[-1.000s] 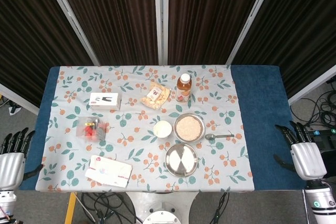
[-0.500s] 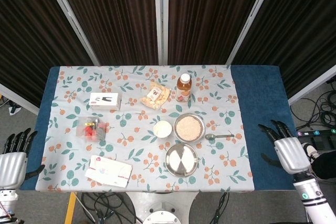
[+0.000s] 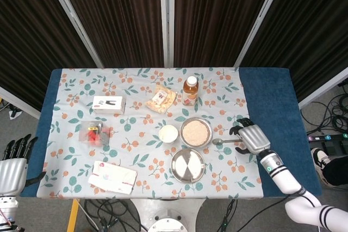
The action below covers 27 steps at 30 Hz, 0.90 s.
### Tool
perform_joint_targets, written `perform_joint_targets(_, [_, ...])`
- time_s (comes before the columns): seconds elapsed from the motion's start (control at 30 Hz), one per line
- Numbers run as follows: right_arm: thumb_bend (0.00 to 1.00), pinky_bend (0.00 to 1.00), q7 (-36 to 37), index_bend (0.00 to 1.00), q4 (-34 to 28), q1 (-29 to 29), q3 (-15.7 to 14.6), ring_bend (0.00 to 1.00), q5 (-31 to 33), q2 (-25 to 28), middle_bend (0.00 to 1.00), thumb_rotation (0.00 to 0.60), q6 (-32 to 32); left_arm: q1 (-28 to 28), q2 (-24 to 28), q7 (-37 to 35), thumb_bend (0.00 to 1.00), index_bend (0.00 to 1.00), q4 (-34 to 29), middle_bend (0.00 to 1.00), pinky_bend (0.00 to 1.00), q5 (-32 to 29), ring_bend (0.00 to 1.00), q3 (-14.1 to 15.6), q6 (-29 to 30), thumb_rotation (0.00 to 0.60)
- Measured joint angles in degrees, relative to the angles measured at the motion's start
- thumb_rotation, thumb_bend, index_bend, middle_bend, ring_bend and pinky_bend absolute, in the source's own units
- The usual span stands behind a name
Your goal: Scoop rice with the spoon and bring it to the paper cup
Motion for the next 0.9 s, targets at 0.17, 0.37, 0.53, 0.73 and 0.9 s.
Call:
perform_joint_targets(0.17, [0.16,0.14,-1.5,0.45,4.2,1.9,0.2,0.17,1.5,-3.8,0.45,0.6,-1.3,-0.1,-0.1,-0.2,0.12,0.15,0.1,0.15,0.08,-0.4,0.11,0.0,-0.4,0.6])
perform_joint_targets(0.37, [0.16,0.14,-1.4,0.47,7.5,3.0,0.0,0.19,2.9,-6.1,0.47,0.6,-2.5,-0.3,-0.2,-0.2,0.12,0.15,0.2,0.15,0.08,-0.4,0.11,0.0,-0.8,0.6])
perform_joint_targets(0.53, [0.17,0.14,-1.2,0.48,9.2,2.7,-1.3,0.2,3.0,-6.8,0.49,0.6,-2.4,-0.3,-0.4,-0.5,0.12,0.15,0.5,0.15,0.08,-0.6,0.11,0.0,-0.9,0.6])
perform_joint_targets(0.73, [0.19,0.14,0.0,0.49,11.5,2.7,-2.0,0.21,3.2,-8.0,0.51,0.6,-2.4,-0.3,-0.7,-0.8,0.12,0.15,0.9,0.15,0.08,-0.8,0.11,0.1,-1.2,0.6])
perform_joint_targets(0.9, [0.22,0.14,1.3,0.49,12.6,3.1,-2.1,0.21,3.2,-8.7,0.51,0.6,-2.4,-0.3,-0.8,-0.9,0.12,0.15,1.1,0.15,0.08,-0.9,0.11,0.0,-1.1,0.6])
